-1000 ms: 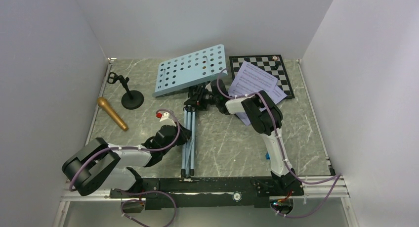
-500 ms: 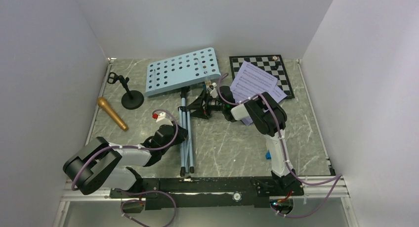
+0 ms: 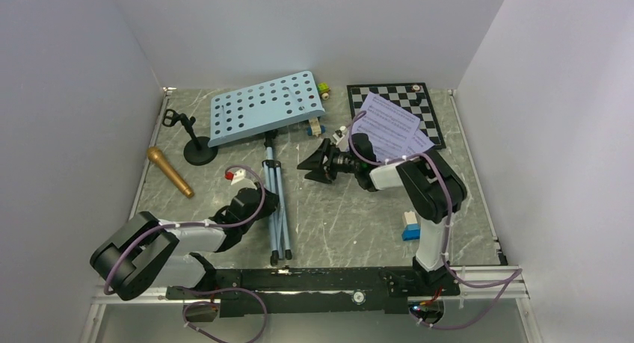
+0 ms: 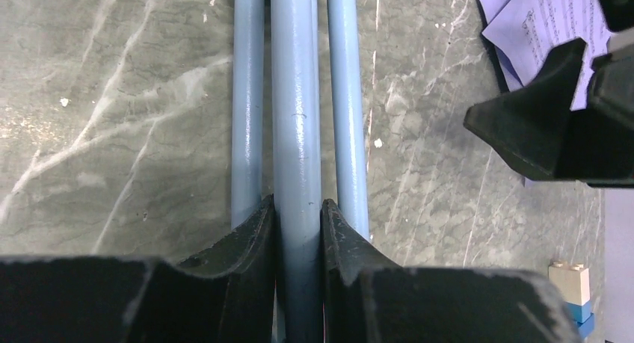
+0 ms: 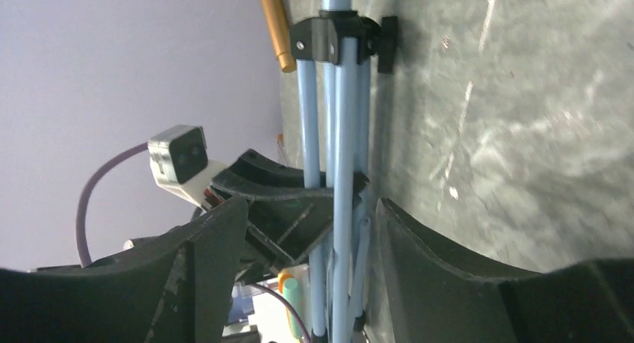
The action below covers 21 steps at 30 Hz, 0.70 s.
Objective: Pack up the instrument practice props
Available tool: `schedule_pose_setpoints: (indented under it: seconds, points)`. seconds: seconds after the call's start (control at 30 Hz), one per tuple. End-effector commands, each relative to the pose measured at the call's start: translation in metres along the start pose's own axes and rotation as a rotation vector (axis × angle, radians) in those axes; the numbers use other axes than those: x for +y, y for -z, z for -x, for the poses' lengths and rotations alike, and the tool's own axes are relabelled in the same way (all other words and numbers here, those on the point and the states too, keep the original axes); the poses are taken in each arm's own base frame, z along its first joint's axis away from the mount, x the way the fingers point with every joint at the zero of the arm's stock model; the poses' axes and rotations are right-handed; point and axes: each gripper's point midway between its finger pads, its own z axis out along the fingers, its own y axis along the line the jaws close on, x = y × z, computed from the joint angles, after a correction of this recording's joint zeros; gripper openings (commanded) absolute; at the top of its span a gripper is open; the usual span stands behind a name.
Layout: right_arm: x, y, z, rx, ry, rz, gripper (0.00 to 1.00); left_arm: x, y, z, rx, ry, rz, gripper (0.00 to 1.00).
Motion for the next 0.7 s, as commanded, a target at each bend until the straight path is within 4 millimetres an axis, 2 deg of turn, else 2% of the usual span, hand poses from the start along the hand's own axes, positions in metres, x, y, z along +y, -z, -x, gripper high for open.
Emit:
schedule_pose_setpoints:
  seconds: [0.0, 0.17, 0.2, 0.3, 0.43, 0.67]
  points:
    - [0.002, 0.019, 0.0, -0.049, 0.138, -0.095, 0.68, 0.029, 0.0, 0.028, -0.127, -0.083, 0.126, 0.0]
    - [0.01, 0.043, -0.009, -0.085, 0.305, -0.23, 0.7, 0.025, 0.004, 0.026, -0.092, -0.091, 0.123, 0.0]
    - [0.009, 0.048, -0.013, -0.089, 0.326, -0.251, 0.7, 0.024, 0.006, 0.026, -0.089, -0.088, 0.122, 0.03]
    - [0.006, 0.06, -0.024, -0.095, 0.376, -0.296, 0.71, 0.018, 0.009, 0.029, -0.085, -0.098, 0.101, 0.16]
    - [0.001, 0.07, -0.035, -0.096, 0.411, -0.334, 0.72, 0.013, 0.012, 0.029, -0.072, -0.108, 0.085, 0.4]
    - [0.005, 0.075, -0.048, -0.094, 0.454, -0.343, 0.73, 0.008, 0.015, 0.025, -0.027, -0.124, 0.072, 0.68]
